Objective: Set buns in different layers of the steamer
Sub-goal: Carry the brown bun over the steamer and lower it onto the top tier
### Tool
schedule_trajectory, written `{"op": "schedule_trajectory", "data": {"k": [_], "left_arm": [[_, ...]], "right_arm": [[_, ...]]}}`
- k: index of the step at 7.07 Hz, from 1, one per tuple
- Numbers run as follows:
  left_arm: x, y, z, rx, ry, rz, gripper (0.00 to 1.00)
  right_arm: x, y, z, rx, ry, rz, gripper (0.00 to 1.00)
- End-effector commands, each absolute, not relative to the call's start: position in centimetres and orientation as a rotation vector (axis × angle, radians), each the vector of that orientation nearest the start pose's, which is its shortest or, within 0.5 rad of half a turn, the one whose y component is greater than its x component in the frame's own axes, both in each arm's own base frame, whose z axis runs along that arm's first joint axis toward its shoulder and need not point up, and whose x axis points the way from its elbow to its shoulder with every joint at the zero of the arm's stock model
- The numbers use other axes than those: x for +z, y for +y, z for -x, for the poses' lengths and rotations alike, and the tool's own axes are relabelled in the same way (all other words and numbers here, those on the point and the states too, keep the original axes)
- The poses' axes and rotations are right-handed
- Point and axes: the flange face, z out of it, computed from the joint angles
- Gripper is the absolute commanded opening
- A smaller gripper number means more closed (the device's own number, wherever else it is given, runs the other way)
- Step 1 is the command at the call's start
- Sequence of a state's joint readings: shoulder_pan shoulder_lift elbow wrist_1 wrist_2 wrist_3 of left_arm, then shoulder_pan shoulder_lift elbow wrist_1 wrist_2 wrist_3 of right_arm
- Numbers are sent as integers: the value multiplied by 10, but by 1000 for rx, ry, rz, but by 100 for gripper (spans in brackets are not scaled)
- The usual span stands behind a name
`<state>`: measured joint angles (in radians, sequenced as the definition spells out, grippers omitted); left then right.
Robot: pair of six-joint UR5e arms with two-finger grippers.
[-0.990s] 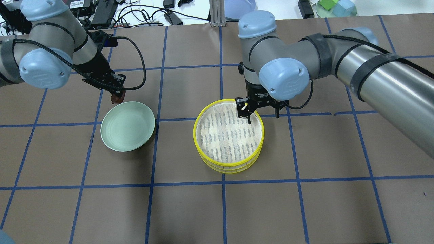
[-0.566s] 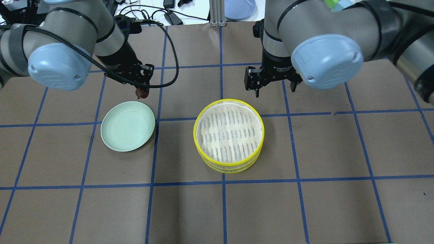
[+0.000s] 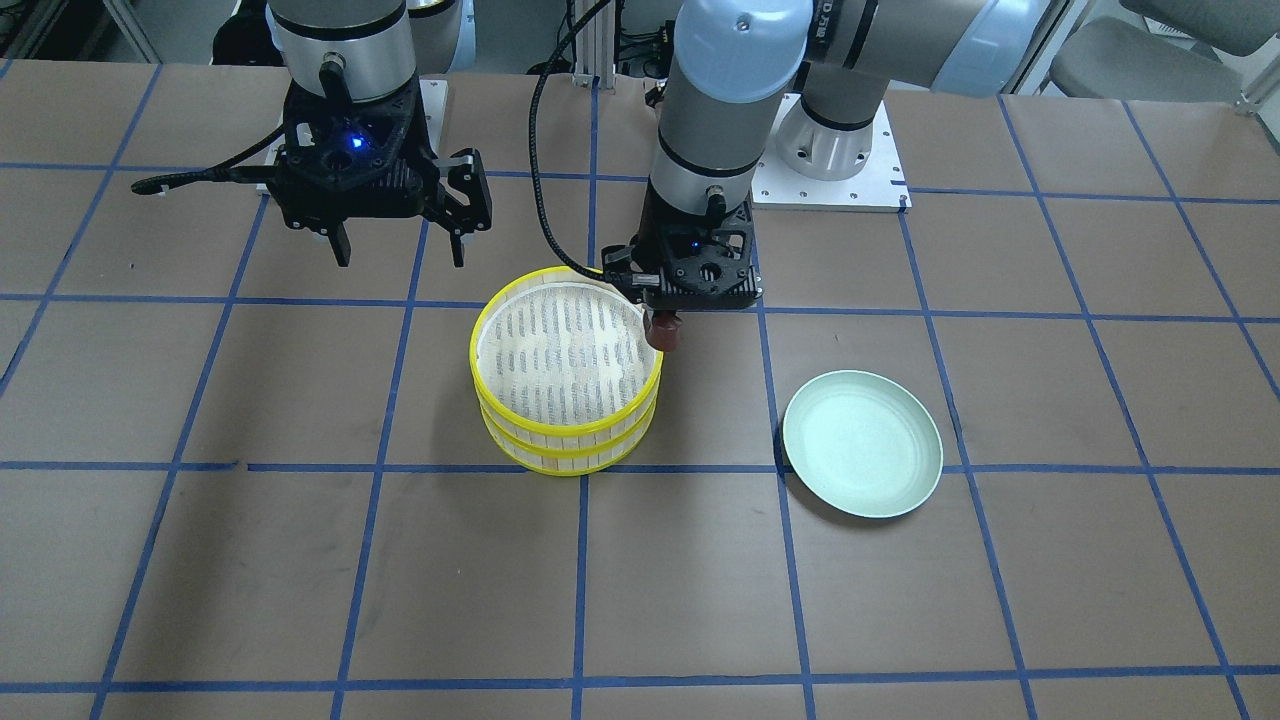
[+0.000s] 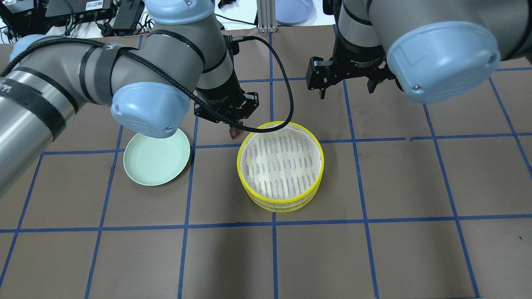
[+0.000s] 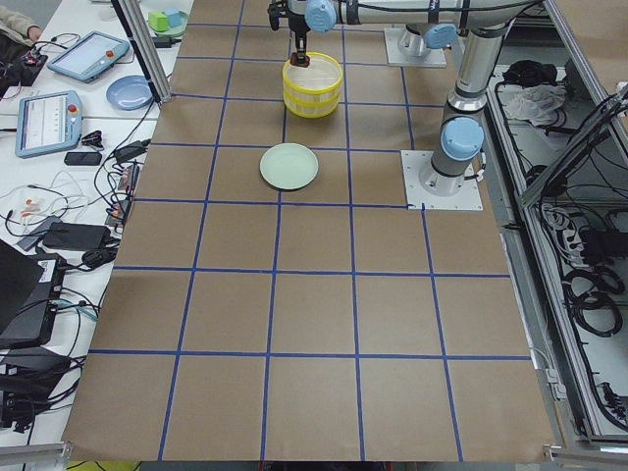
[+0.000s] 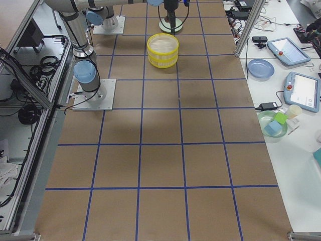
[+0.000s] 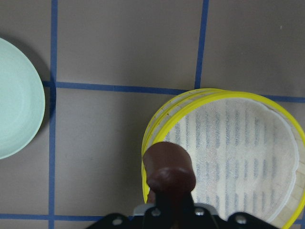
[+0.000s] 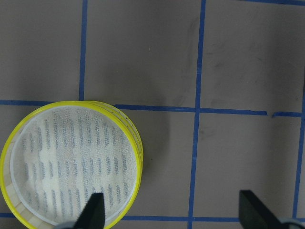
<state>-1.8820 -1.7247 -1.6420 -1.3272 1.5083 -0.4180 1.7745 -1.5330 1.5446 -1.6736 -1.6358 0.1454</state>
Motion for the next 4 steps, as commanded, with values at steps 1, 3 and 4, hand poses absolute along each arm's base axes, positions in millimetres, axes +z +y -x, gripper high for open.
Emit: {"op": "schedule_trajectory", "data": {"k": [1,3,4], "left_arm": [[364,-464,342,101,3165,269,0],[334,-458,365,175,3126,320,0],[320,-459,369,205,3113,324,0]], "right_arm": [[497,-485,-222,-181,3184,70,100],[511,-498,-171,-189,3177,-82,100],[511,-495,-171,-177,3177,-80,100]]}}
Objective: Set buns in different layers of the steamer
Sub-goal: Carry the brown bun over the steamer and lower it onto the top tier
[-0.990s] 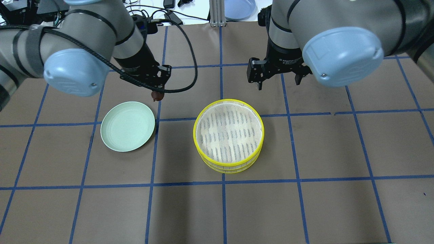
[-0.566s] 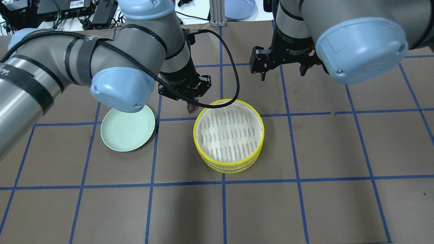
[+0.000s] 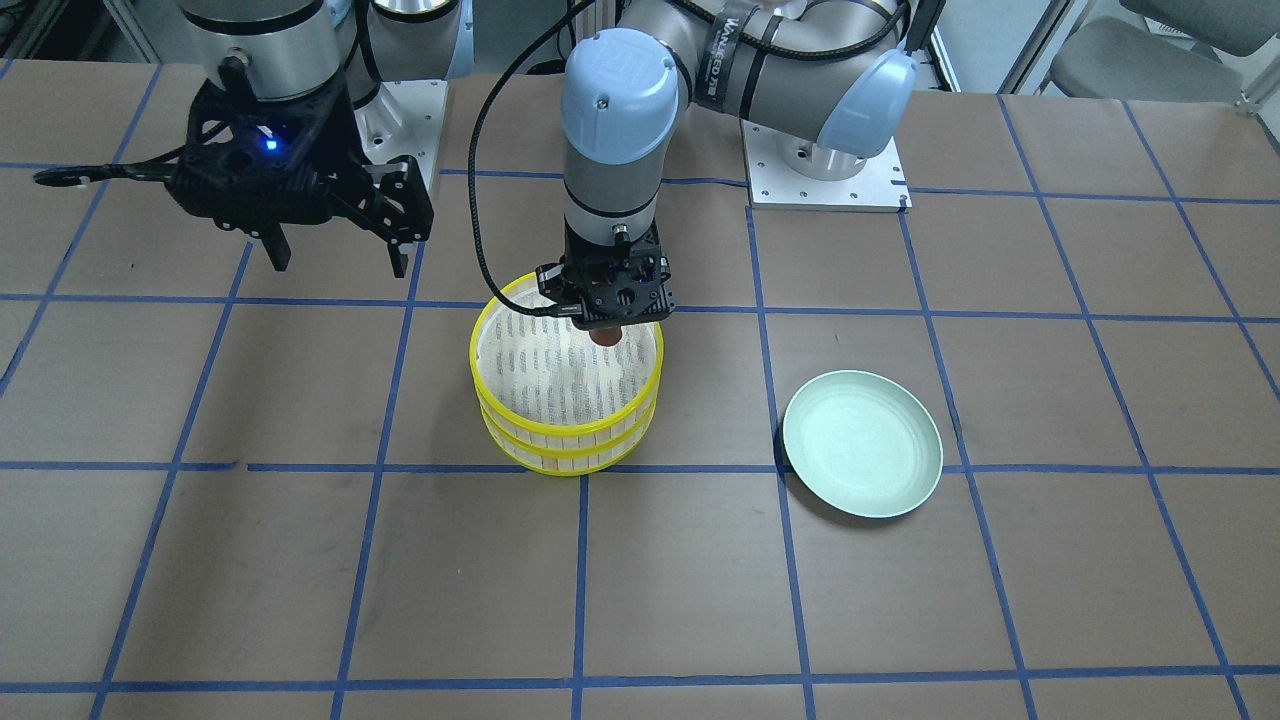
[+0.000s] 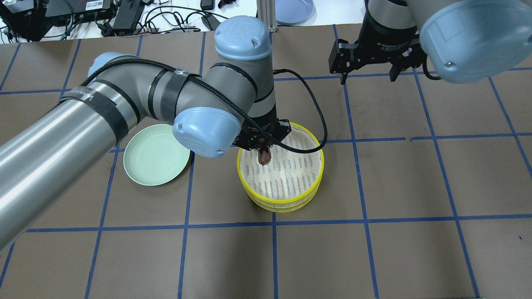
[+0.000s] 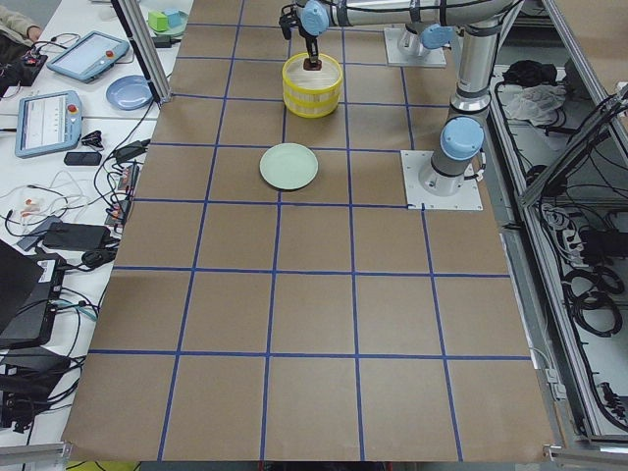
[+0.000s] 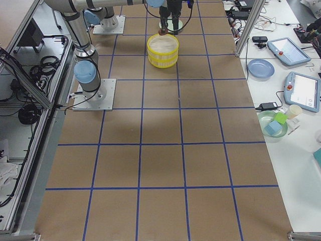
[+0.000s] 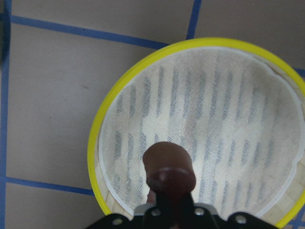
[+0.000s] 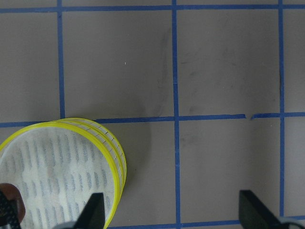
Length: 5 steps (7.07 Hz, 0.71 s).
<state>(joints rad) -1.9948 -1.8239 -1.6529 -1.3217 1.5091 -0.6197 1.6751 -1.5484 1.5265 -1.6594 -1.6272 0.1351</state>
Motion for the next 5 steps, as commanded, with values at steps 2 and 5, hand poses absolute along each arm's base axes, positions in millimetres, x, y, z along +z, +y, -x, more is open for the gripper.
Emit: {"op": "schedule_trajectory", "data": {"k": [2,5], "left_arm": [[306,-455,382,211,3107,321,72],[303,-450,386,282,3152,265,100]], "right_arm": [[509,-493,-172,-160,3179,-77,100],[507,-488,-172,-61,3145,-22,100]]}}
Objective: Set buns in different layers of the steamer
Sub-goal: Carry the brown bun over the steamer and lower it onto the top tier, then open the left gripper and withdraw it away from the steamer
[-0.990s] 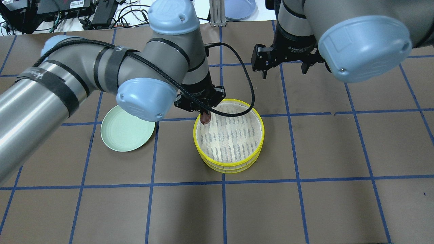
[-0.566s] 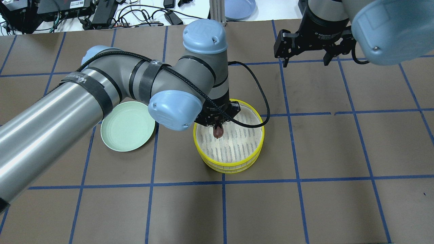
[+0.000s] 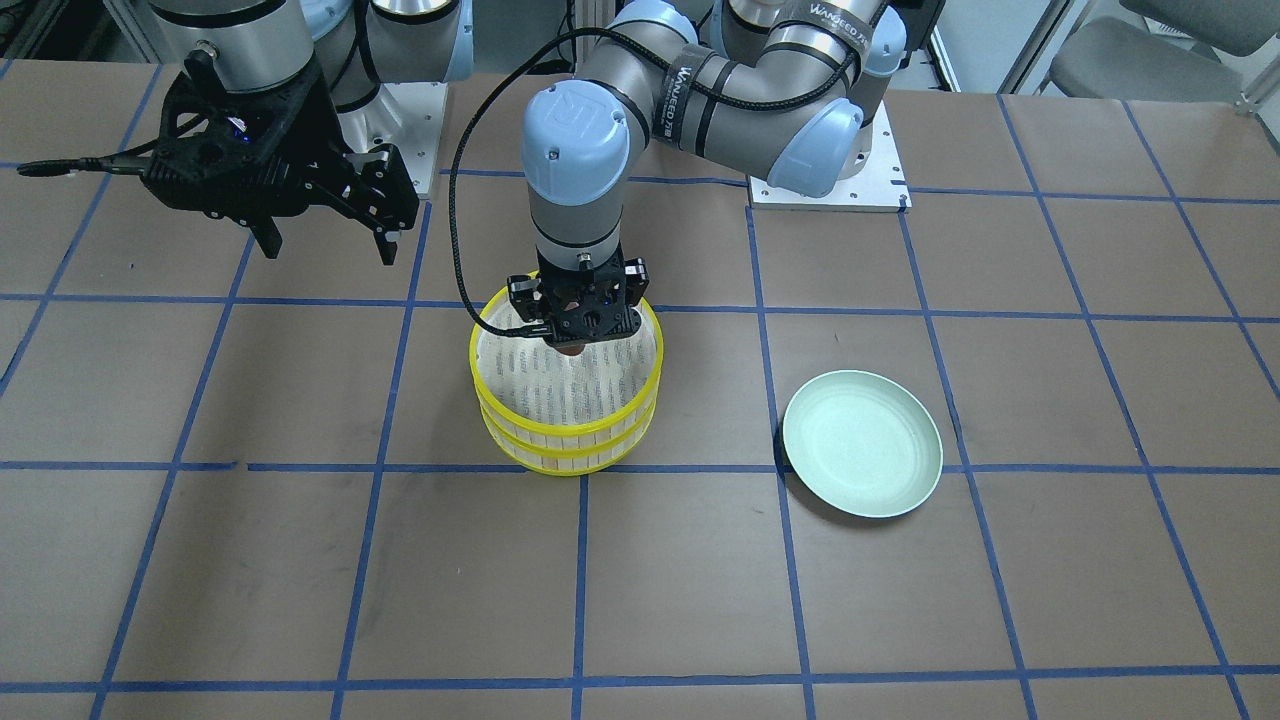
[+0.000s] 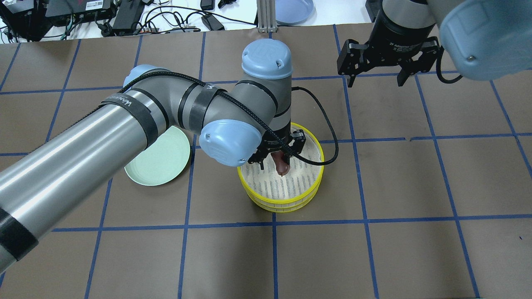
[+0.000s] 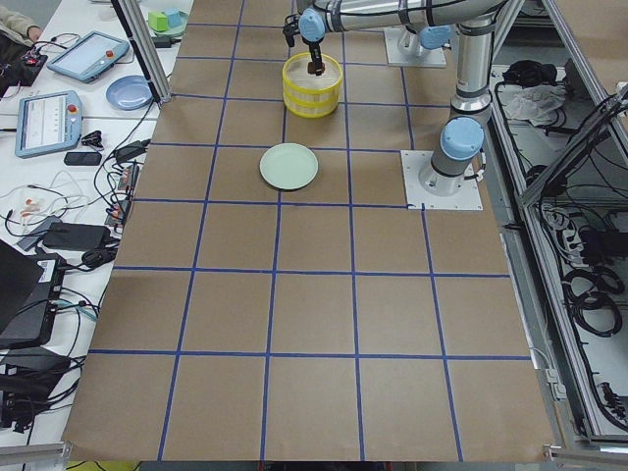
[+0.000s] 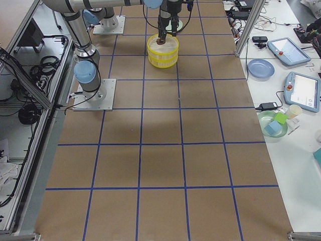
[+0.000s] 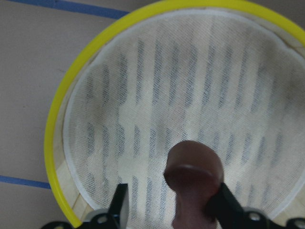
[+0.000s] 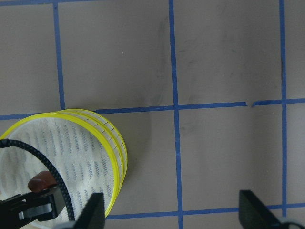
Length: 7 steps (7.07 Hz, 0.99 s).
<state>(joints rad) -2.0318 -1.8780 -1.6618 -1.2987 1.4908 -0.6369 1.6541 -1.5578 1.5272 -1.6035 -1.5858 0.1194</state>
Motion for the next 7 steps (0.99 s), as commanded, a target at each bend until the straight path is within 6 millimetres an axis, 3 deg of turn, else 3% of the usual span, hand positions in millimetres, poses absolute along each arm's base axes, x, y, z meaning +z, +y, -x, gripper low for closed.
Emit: {"op": "schedule_trajectory", "data": {"k": [1,3,5,6,7], "left_arm": [[305,-450,387,292,3163,270,100],[328,-458,366,223,3194,123,100],[350,-488,301,208,3218,72,100],[355,-496,261,248,3176,-24,100],[368,-516,210,180,3126,-140,100]], "right_arm": [[507,-490,-168,-59,3146,-29,100],[507,-489,-169,-58,3146,86,100],[506,-489,-169,-51,3143,94,100],[505,-489,-169,-49,3145,94,100],[505,-489,-169,-46,3146,92,100]]}}
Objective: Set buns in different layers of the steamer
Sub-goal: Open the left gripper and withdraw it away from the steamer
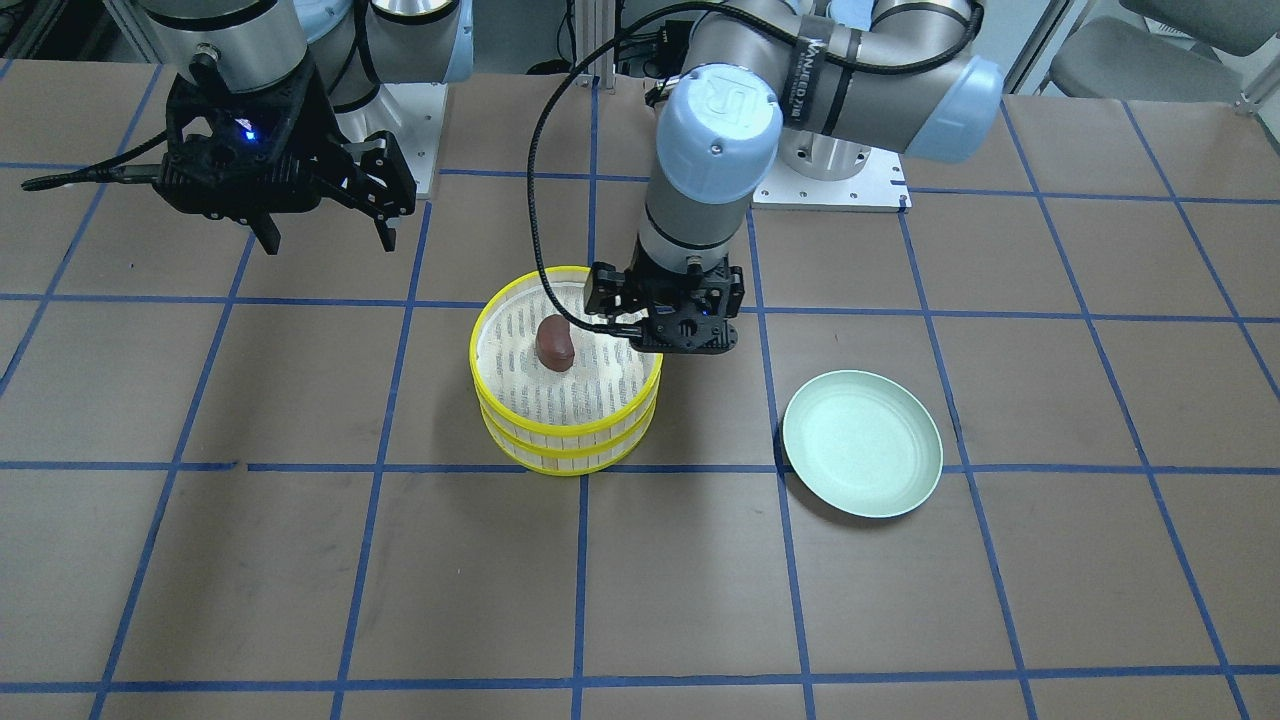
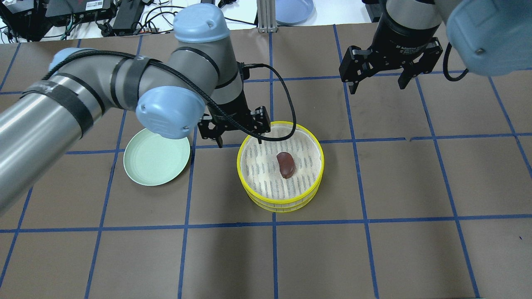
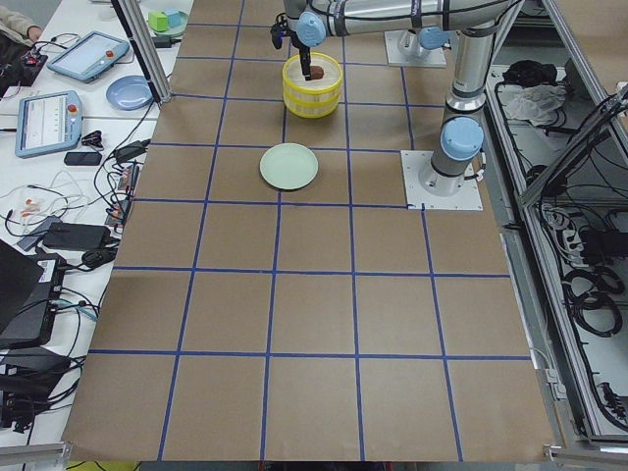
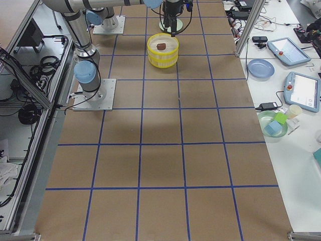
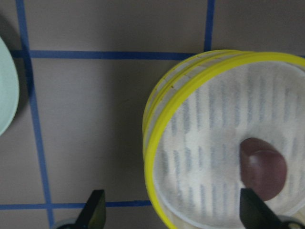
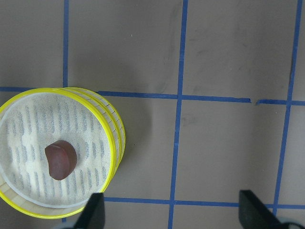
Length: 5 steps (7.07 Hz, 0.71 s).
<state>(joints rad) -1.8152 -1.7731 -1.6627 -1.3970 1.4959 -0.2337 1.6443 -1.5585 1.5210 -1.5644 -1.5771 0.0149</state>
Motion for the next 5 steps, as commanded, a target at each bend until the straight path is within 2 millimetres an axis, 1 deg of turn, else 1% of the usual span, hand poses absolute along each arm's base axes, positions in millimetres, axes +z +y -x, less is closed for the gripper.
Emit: {"op": "schedule_trajectory", "data": {"k": [1,2,4,5], "left_arm": [[386,-531,164,121,3142,-70,100],[407,-531,145,59,3142,-20,100],[481,-521,139,-150,3118,-18,100],[502,-510,137,-212,3100,-13,100]], "right_arm": [[505,-488,-169,-44,3146,92,100],[504,-488,-170,-44,3148,94,100],[504,-488,-170,-42,3148,94,100],[504,-488,-170,-42,3148,96,100]]}}
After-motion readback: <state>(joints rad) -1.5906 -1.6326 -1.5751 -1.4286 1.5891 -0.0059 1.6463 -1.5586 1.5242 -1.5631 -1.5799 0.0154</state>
